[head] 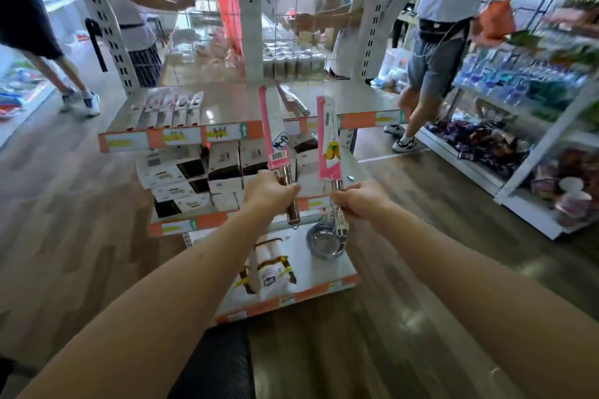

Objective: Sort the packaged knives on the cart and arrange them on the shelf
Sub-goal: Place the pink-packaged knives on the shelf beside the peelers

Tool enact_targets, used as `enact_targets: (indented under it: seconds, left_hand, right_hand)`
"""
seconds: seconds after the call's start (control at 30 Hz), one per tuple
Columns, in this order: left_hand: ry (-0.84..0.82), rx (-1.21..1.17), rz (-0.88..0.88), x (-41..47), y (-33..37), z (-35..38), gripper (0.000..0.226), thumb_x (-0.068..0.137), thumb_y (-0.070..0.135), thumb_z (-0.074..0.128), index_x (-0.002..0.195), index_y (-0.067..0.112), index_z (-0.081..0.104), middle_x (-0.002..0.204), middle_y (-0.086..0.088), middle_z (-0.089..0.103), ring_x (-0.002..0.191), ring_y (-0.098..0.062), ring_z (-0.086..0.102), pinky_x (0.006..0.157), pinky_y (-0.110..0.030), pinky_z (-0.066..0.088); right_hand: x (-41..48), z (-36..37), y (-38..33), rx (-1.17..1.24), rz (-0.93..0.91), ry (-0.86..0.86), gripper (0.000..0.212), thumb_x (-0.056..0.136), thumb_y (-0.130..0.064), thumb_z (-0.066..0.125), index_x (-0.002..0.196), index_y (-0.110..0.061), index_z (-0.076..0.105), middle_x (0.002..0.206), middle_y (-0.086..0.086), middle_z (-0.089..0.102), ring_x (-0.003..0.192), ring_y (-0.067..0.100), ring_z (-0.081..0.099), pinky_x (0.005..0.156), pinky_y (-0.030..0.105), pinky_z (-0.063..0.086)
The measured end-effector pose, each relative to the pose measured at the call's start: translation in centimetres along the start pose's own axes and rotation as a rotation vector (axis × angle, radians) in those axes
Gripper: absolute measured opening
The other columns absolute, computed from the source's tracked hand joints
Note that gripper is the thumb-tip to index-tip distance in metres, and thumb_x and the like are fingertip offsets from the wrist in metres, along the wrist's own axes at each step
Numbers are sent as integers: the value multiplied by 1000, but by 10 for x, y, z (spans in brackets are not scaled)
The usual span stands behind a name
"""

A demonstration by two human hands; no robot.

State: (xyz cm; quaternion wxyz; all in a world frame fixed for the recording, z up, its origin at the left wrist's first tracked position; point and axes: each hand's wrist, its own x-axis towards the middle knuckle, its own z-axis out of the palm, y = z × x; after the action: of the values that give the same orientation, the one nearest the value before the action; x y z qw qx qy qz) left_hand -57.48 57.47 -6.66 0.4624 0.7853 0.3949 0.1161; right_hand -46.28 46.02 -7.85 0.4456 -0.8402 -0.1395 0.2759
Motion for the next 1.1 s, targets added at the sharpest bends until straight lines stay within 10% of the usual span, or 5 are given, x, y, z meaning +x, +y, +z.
enact_targets:
  seconds: [0.4,0.6,0.8,1.1]
  left_hand:
    - [-34,-53,-13,164,84,17,20,83,19,68,90,3,58,86,-14,63,87,-27,67,85,-41,57]
    - [-85,-49,-30,235,123,31,23,84,17,67,94,4,51,82,-9,59,64,-14,59,48,-18,47]
    - [-49,-89,-96,285,135,48,23,86,14,65,91,10,43,82,-6,51,71,-15,56,56,-20,47]
    - [43,96,-169,332,140,52,29,84,13,66,66,13,42,70,-4,50,75,-20,58,66,-29,53]
  right_hand:
    - [144,-50,-62,-8,-34,-10,13,85,-15,67,79,-6,60,74,7,61,61,13,57,53,20,47]
    - [211,-76,-97,-55,-21,-33,18,85,-13,66,71,-10,54,64,3,51,52,9,48,41,15,42]
    - [279,-80,-116,-61,11,-68,19,82,-18,70,74,-9,55,79,12,63,71,21,65,73,33,58]
    - [336,-66,-139,-55,-21,-242,14,84,-11,67,83,-7,54,75,6,55,59,10,51,44,16,44]
